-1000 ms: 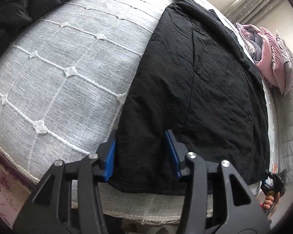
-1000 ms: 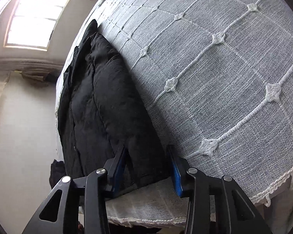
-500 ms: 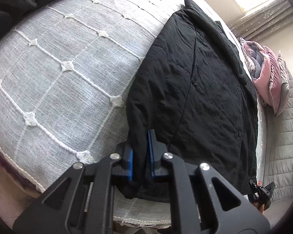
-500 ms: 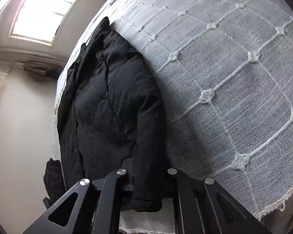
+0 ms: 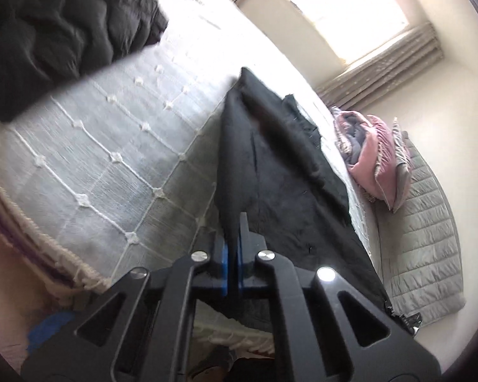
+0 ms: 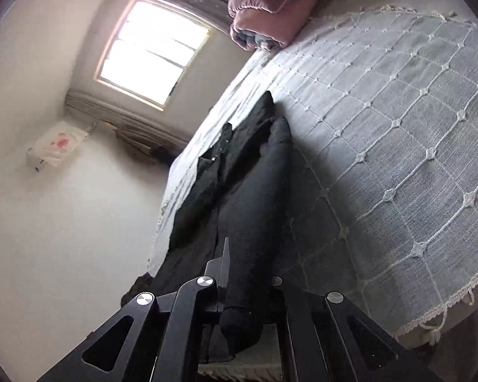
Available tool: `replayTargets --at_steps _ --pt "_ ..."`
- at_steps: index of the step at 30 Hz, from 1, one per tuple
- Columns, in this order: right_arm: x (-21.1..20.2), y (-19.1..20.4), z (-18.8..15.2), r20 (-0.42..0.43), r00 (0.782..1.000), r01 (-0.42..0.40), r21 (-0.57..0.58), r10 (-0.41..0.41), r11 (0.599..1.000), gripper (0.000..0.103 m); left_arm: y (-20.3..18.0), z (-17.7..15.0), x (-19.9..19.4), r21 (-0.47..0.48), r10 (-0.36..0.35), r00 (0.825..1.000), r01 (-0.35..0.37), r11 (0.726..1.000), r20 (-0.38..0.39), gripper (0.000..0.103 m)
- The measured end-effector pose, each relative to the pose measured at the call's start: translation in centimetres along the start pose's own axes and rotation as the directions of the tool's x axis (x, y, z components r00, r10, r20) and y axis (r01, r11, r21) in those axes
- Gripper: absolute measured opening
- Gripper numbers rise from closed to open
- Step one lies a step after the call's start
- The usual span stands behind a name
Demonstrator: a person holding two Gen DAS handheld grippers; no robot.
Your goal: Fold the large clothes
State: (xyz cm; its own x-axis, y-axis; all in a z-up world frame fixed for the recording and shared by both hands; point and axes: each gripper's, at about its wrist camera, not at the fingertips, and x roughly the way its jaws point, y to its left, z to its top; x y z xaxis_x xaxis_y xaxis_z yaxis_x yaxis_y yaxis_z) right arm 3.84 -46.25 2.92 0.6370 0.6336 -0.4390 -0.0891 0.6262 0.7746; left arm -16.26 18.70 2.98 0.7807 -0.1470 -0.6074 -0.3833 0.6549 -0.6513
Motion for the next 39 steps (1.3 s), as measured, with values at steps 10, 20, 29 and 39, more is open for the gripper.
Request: replayTargets --at_steps 10,20,29,39 --pt "-16.1 4.9 -4.3 0.188 0.968 -0.137 -0.147 0.163 0.980 0.004 -0.6 -5.9 -15.8 0.122 -0.177 0.973 0.159 0.980 0.146 0.005" --pt "-9.0 6.7 1.6 0.206 0.953 -0.203 -0.105 0.221 0.973 0.005 -3.0 0.4 -10.2 0.052 -0.197 0.969 0.191 0.980 0.150 0.006" --pt "3.2 9.0 13.5 0.172 0.975 -0.134 -0.035 0.138 0.990 0.005 -8.7 12.4 0.4 -0.001 -0.091 0.985 0.092 0.996 0.148 0.005" --pt "25.5 7.4 27.4 0.035 0.991 0.130 0.067 -0.133 0.989 0.005 -12.8 23.8 24.5 0.007 0.308 0.947 -0.310 0.951 0.087 0.005"
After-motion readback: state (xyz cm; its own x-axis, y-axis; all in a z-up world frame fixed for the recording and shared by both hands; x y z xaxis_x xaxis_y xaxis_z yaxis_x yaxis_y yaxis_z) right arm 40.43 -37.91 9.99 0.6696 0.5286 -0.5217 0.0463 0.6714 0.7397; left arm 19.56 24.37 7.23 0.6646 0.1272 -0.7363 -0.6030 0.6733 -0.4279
